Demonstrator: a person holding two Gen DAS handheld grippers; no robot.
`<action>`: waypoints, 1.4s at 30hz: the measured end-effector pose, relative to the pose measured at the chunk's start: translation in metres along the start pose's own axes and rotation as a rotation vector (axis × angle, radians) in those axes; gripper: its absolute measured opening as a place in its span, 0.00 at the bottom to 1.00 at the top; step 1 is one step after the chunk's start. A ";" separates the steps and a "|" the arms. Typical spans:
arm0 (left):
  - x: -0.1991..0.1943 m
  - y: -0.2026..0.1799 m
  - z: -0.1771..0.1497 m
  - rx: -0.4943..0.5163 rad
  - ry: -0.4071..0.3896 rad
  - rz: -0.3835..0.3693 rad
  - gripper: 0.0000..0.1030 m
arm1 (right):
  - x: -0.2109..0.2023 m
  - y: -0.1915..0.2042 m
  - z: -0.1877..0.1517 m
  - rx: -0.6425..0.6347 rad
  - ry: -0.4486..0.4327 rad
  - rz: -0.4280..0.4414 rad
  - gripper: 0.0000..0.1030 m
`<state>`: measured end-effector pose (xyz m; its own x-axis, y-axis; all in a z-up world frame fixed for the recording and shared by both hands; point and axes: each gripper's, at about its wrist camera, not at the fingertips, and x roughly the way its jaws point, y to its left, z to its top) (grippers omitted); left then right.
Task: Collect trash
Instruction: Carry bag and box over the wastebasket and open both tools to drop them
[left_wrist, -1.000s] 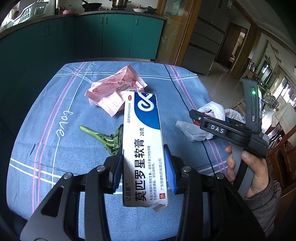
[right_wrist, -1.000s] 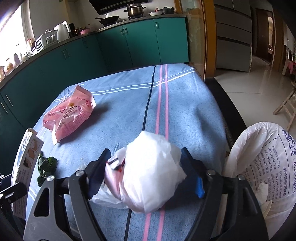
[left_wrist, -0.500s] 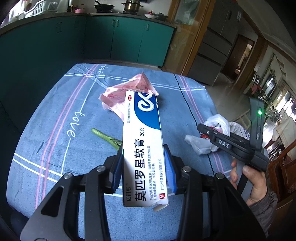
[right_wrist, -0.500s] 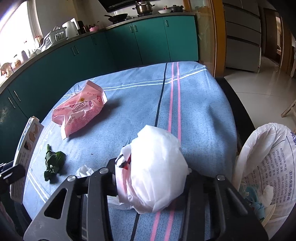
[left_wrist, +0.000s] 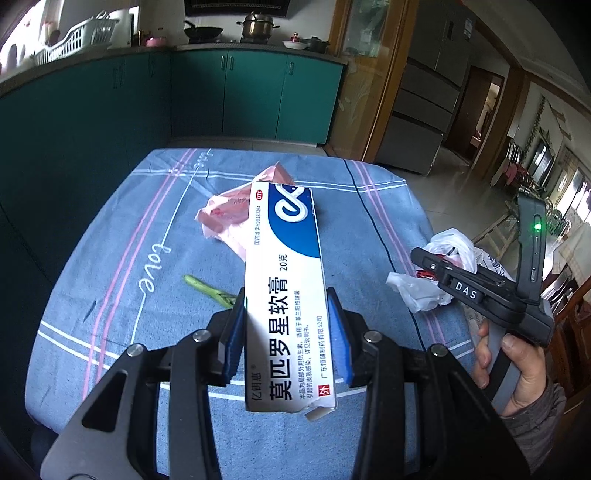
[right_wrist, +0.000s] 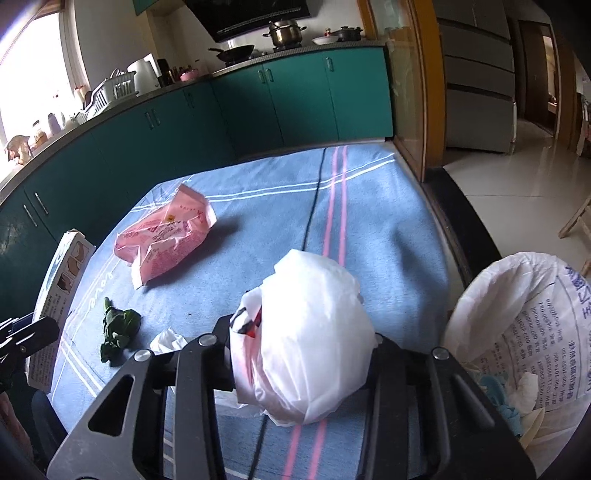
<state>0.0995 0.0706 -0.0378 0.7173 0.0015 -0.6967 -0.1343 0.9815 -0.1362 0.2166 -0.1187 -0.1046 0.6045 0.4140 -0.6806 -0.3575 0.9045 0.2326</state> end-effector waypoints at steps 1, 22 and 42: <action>0.000 -0.002 0.001 0.008 -0.004 0.002 0.40 | -0.002 -0.003 0.000 0.004 -0.004 -0.007 0.38; 0.048 -0.127 0.000 0.238 0.105 -0.227 0.40 | -0.096 -0.113 -0.018 0.245 -0.189 -0.330 0.38; 0.095 -0.269 -0.029 0.543 0.170 -0.332 0.77 | -0.124 -0.170 -0.050 0.385 -0.186 -0.467 0.50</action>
<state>0.1837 -0.1986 -0.0881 0.5375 -0.3048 -0.7863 0.4715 0.8817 -0.0194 0.1668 -0.3292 -0.0948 0.7610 -0.0541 -0.6465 0.2351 0.9518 0.1970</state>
